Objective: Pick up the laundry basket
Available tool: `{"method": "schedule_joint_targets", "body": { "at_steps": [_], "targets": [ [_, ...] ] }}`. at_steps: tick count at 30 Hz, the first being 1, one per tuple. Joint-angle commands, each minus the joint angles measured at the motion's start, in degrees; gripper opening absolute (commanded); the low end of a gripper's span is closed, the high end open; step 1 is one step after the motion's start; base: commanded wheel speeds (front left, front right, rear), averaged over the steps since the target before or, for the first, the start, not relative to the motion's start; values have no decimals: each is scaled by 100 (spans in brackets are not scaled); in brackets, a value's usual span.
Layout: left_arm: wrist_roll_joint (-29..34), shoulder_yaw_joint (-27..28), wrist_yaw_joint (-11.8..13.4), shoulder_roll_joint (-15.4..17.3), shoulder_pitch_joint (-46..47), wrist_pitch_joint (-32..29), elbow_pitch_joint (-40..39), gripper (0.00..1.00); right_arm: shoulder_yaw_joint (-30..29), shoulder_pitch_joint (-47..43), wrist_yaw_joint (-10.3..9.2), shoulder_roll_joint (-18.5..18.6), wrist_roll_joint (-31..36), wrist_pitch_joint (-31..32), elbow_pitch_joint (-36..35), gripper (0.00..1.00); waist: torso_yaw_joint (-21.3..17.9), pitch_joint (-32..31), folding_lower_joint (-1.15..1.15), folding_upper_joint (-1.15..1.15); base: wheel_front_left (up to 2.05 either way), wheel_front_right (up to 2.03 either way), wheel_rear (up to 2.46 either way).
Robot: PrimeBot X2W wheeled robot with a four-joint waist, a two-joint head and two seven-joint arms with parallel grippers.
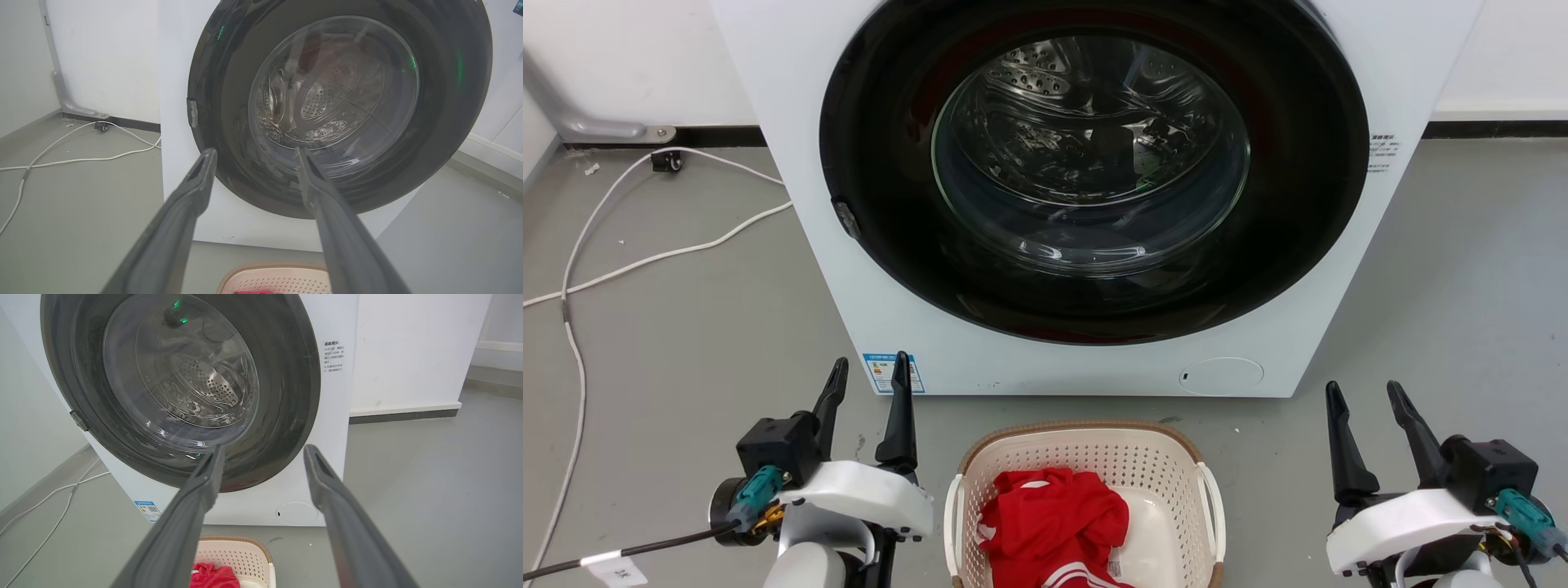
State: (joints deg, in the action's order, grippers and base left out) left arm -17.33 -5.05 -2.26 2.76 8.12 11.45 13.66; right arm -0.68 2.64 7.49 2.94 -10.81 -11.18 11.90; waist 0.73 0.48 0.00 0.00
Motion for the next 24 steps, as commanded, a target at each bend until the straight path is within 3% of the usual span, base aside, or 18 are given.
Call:
{"method": "schedule_joint_targets", "body": {
  "at_steps": [1, 24],
  "targets": [
    [141, -19, 30, 18, 87, 58, -1, 100, 3, 32, 0, -6, 159, -48, -21, 100, 3, 0, 0, 0, 0, 0, 0],
    [1167, -135, 145, 17, 123, 314, 151, 100, -11, -87, -1, -9, 1182, -114, -303, 100, 20, -39, 0, 0, 0, 0, 0]
  ]
}}
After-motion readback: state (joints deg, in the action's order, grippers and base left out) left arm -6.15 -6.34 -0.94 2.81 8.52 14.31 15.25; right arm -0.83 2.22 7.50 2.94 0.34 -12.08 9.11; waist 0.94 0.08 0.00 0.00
